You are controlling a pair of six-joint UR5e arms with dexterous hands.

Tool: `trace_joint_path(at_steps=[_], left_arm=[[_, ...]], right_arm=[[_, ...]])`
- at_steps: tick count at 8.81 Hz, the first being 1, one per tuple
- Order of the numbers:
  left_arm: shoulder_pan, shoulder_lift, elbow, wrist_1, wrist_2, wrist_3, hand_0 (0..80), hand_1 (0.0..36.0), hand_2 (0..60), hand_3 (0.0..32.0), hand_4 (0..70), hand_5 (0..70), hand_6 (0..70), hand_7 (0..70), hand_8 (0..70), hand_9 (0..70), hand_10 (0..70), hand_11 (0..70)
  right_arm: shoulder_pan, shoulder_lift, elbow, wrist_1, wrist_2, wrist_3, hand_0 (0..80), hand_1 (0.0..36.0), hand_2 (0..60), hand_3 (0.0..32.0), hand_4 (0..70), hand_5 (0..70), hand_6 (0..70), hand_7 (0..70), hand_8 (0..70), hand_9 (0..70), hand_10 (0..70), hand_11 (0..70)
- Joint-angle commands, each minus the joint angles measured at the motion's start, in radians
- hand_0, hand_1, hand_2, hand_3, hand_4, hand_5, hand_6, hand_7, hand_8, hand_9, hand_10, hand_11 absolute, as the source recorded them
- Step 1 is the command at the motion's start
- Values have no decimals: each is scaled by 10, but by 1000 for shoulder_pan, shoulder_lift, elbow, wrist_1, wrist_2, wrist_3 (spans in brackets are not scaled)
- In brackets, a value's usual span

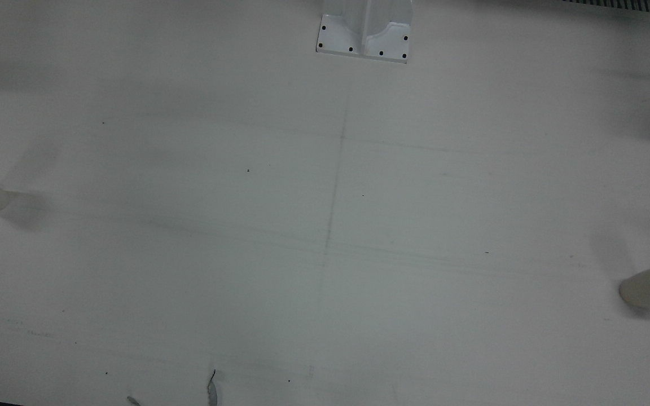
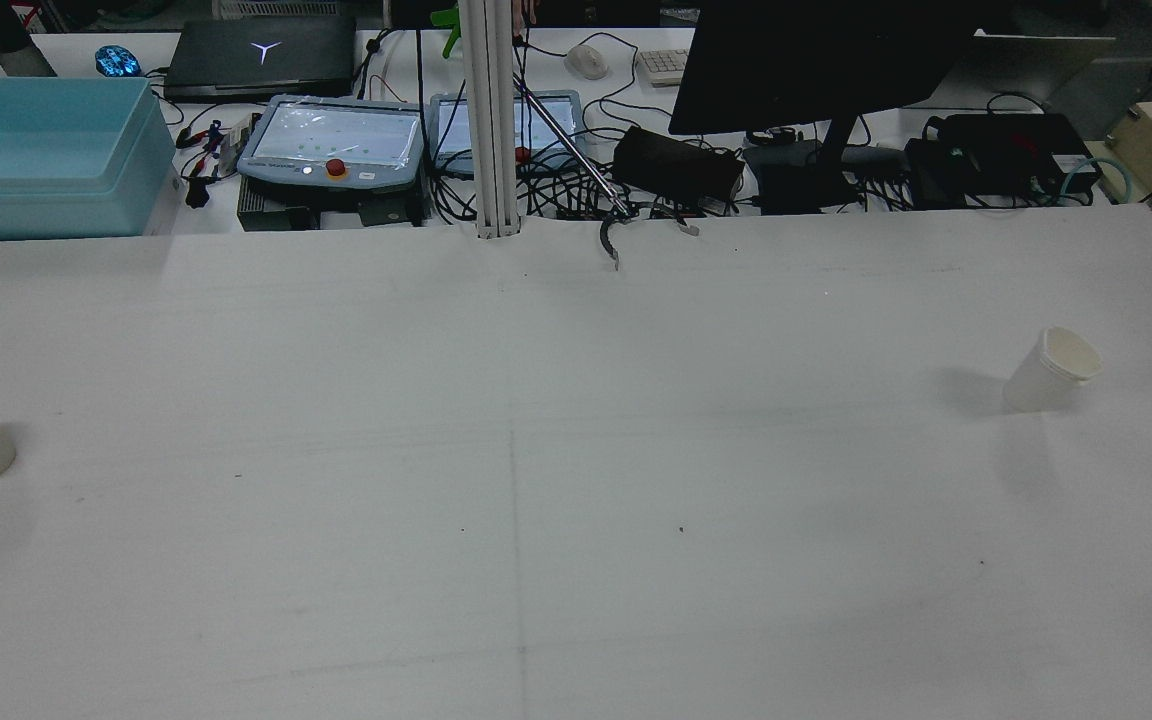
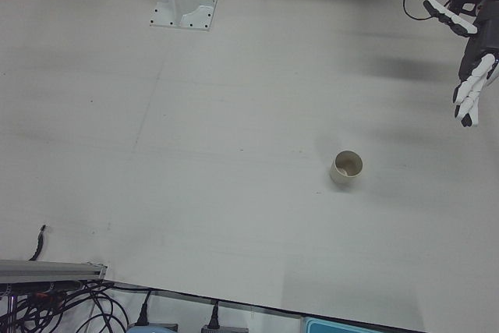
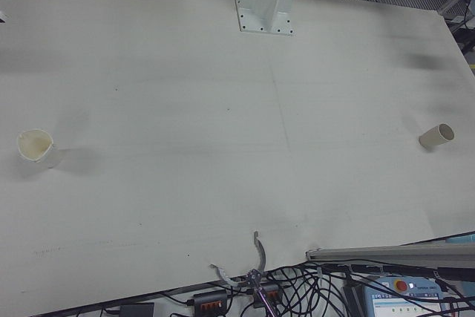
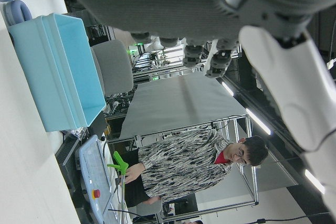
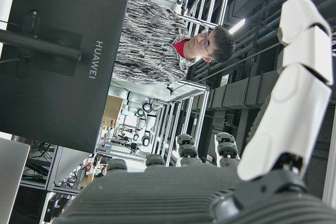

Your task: Pour water

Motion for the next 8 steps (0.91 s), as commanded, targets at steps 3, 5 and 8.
trace_joint_path(at_steps=[3, 5, 8], left_arm=[[20, 14, 79, -94, 2, 132, 485, 3, 0, 0, 216, 0, 81, 78, 6, 1, 0, 2], [50, -12, 307, -266, -4, 200, 479, 1, 0, 0, 219, 0, 84, 79, 6, 1, 0, 7], [183, -149, 502, -292, -10, 266, 559, 129, 0, 0, 172, 0, 96, 78, 9, 1, 14, 41]], right_arm=[[-18, 2, 0, 0, 3, -29, 478, 180, 192, 26, 38, 41, 105, 74, 11, 0, 0, 0], [-87, 3, -8, -3, 17, -94, 480, 185, 209, 44, 44, 43, 113, 99, 12, 5, 0, 0], [-156, 29, -47, 0, 29, -144, 489, 207, 236, 34, 12, 51, 120, 108, 14, 7, 0, 0]])
